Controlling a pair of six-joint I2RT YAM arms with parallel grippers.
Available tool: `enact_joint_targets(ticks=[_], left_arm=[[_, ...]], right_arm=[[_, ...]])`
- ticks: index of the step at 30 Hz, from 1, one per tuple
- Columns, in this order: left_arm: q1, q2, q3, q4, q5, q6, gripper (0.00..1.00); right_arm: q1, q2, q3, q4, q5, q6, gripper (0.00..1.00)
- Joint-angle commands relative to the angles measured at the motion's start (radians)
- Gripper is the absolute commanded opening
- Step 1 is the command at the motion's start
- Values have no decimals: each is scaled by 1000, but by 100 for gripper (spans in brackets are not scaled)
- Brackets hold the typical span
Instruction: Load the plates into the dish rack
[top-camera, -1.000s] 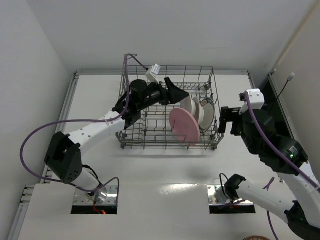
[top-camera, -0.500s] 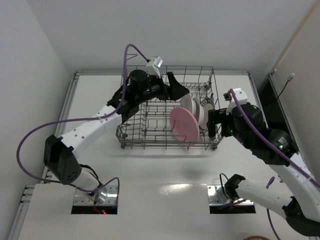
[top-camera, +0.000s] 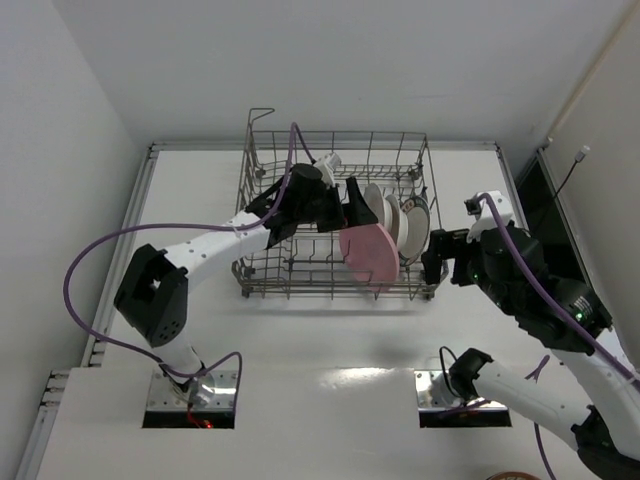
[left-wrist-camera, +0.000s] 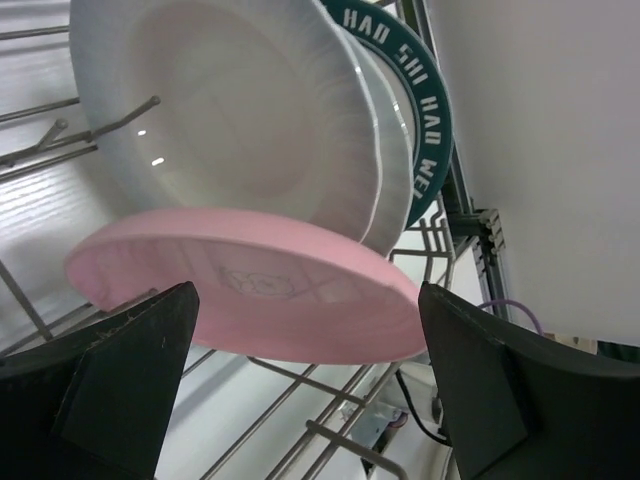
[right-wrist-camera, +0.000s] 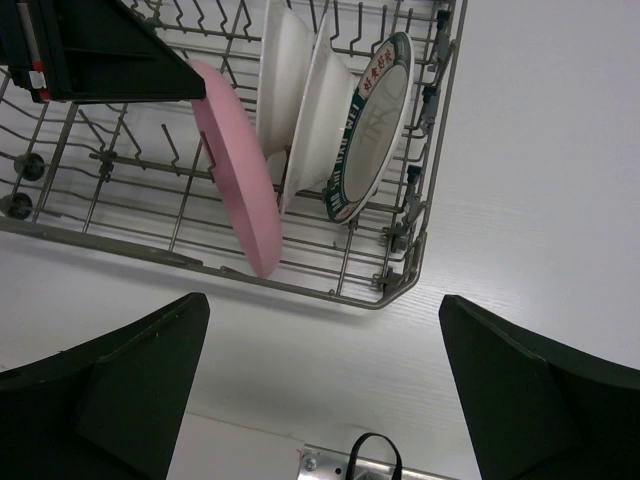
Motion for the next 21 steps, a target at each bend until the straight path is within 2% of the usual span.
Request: enact_joint_targets(ticks=[1,8,13,14,15,16,17,18,20,21], left_arm=[[-16,26,75,6,6,-38,90],[-16,133,150,67,29,-122,85],[-16,170,152,158,72,-184,75],[-16,181,152,168,84,-193,71],[-16,191,152,178,97,-193,60],[-16,192,152,178,109,-193,41],[-16,192,152,178,109,-193,40],[-6,192,152,178,118,-193,20],[-6,192,152,178,118,-184,9],[-6,179,152,178,118,-184,8]], right_arm=[[-2,-15,-27,1,29,30,99],[-2,-61,-36,-39,48,39,99],[-2,-93,-36,-105,85,49,99],[-2,-108,-36,-105,105,49,99],[-2,-108,-27,-116,105,49,99],[-2,-108,-27,-128,116,49,99],[-2,-108,-27,-128,116,49,99],[-2,-108,-27,-128,116,58,99],[-2,-108,-18,-128,116,58,99],[-2,-108,-18,-128,116,58,99]])
